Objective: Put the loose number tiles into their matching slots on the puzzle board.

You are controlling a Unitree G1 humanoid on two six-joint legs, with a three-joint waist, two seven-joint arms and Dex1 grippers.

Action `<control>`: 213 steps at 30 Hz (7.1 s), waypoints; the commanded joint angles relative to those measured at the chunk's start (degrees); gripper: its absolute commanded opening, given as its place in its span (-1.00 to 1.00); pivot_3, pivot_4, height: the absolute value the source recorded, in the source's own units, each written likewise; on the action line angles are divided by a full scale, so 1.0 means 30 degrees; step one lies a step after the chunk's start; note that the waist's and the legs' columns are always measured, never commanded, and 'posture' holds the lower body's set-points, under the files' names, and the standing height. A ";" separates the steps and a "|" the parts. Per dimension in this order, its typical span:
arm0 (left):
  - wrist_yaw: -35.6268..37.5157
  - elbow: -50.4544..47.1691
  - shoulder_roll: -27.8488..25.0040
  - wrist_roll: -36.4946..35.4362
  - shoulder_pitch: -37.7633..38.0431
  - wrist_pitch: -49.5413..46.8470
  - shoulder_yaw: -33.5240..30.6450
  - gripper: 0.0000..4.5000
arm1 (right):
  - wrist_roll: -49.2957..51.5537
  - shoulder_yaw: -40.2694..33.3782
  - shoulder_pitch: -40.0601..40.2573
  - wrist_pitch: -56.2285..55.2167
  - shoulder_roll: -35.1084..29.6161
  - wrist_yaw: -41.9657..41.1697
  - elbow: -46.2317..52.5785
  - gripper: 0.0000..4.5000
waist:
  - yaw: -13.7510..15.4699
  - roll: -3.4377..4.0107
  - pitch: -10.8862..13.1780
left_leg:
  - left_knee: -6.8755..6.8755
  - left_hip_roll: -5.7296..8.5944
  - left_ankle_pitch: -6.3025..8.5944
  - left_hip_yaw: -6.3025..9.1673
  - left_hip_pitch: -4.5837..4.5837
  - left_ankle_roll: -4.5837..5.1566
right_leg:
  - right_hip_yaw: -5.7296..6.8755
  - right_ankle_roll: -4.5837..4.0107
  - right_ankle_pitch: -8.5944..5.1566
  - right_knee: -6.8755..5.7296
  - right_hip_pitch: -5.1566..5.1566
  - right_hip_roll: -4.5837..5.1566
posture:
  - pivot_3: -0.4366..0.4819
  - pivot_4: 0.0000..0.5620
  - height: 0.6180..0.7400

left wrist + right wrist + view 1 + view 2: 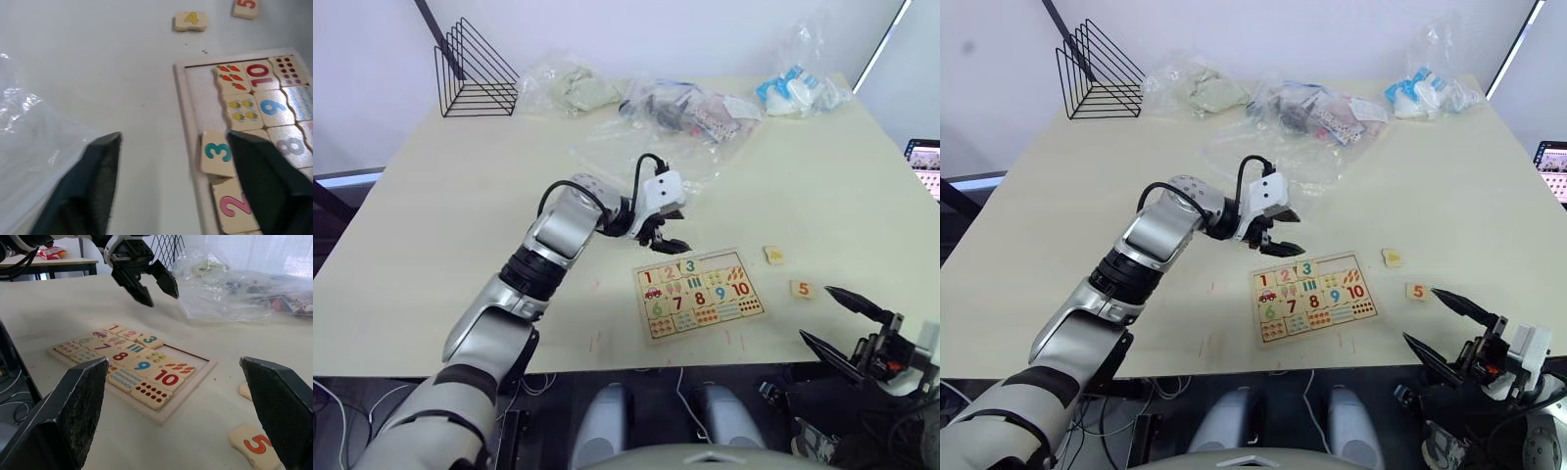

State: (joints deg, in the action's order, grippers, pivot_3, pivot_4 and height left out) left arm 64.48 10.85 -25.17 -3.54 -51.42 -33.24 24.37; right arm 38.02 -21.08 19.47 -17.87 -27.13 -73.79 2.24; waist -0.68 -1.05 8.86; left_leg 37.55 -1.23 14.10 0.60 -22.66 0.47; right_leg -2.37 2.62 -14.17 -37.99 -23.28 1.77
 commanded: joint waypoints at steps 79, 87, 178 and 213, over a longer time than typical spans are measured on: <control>0.3044 0.6741 0.1993 0.2202 0.0943 0.9625 -0.0439 -0.96 | 0.0675 -0.1522 0.0592 -0.1048 -0.0330 -0.0784 -0.0555 1.00 | 0.0000 -0.0001 0.0000 | 0.0000 0.0003 0.0000 0.0000 -0.0004 0.0001 | 0.0001 0.0003 0.0001 0.0001 0.0000 -0.0003 | -0.05 -0.47 1.00; 0.3315 0.6317 0.1815 0.2222 0.1248 0.9548 -0.0323 -0.96 | 0.0673 -0.1491 0.0649 -0.1075 -0.0300 -0.0732 -0.0500 1.00 | 0.0001 0.0000 -0.0001 | 0.0000 0.0004 0.0000 0.0000 -0.0003 0.0000 | 0.0000 0.0002 0.0002 0.0000 0.0000 -0.0002 | -0.05 -0.47 1.00; -0.5355 -0.9122 -0.1281 -0.7611 2.4451 0.9364 -1.5674 0.96 | -0.0957 -0.2546 -0.0735 0.2008 -0.2175 0.1169 -0.3847 1.00 | 0.0023 0.0010 -0.0017 | -0.0035 -0.0021 0.0003 -0.0049 0.0046 0.0002 | -0.0014 -0.0052 -0.0033 0.0015 0.0014 0.0038 | -0.05 -0.47 1.00; -0.2353 -0.7565 -0.2205 -0.7700 2.2995 1.0731 -1.4644 0.96 | -0.0631 -0.2102 -0.0834 0.2682 -0.1324 0.3421 -0.0941 1.00 | 0.0014 0.0010 -0.0016 | -0.0039 -0.0021 0.0004 -0.0052 0.0047 0.0002 | -0.0015 -0.0072 -0.0046 0.0017 0.0014 0.0036 | -0.05 -0.47 1.00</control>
State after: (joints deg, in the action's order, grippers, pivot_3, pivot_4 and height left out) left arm 55.75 -12.10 -30.56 -26.02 18.48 -2.91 -19.56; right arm 34.48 -26.84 16.98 -10.83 -31.34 -64.91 -3.79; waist -0.63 -1.02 8.81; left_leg 37.44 -1.30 14.11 0.47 -22.53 0.48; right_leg -2.39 2.43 -14.29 -37.94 -23.24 1.87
